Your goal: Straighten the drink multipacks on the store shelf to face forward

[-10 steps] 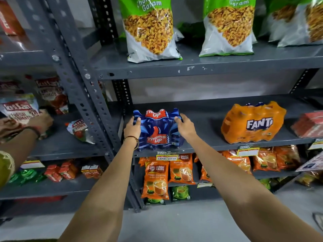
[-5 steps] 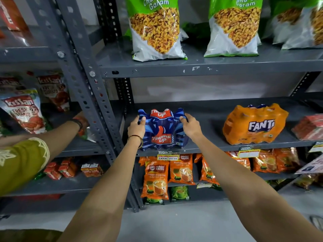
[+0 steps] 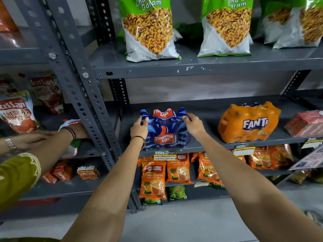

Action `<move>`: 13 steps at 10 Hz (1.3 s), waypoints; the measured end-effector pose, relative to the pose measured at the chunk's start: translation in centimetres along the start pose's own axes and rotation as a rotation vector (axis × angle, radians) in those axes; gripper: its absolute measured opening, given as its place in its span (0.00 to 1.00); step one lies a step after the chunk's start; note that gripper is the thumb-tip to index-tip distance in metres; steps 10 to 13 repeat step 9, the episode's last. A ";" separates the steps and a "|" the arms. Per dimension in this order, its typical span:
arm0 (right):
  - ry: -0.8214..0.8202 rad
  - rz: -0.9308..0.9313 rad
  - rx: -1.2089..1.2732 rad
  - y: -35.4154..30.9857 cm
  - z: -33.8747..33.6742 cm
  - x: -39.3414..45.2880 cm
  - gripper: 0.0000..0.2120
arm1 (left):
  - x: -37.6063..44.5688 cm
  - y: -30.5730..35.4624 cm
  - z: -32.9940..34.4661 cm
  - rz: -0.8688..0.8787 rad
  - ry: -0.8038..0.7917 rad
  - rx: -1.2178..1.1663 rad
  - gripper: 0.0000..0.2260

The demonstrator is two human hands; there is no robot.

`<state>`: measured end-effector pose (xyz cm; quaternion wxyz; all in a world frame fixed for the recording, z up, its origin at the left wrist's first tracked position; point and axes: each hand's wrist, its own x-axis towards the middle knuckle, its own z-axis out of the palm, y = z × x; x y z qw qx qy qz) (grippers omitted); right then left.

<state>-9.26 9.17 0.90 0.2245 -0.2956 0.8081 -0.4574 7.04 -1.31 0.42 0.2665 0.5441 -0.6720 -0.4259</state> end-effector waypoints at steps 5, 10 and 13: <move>-0.023 0.039 0.045 0.0 -0.1 0.1 0.20 | 0.1 0.1 0.2 -0.020 0.012 0.007 0.24; 0.104 -0.170 -0.310 3.0 -1.0 -3.7 0.29 | -5.2 -0.6 1.6 0.181 0.168 0.469 0.32; 0.104 -0.170 -0.310 3.0 -1.0 -3.7 0.29 | -5.2 -0.6 1.6 0.181 0.168 0.469 0.32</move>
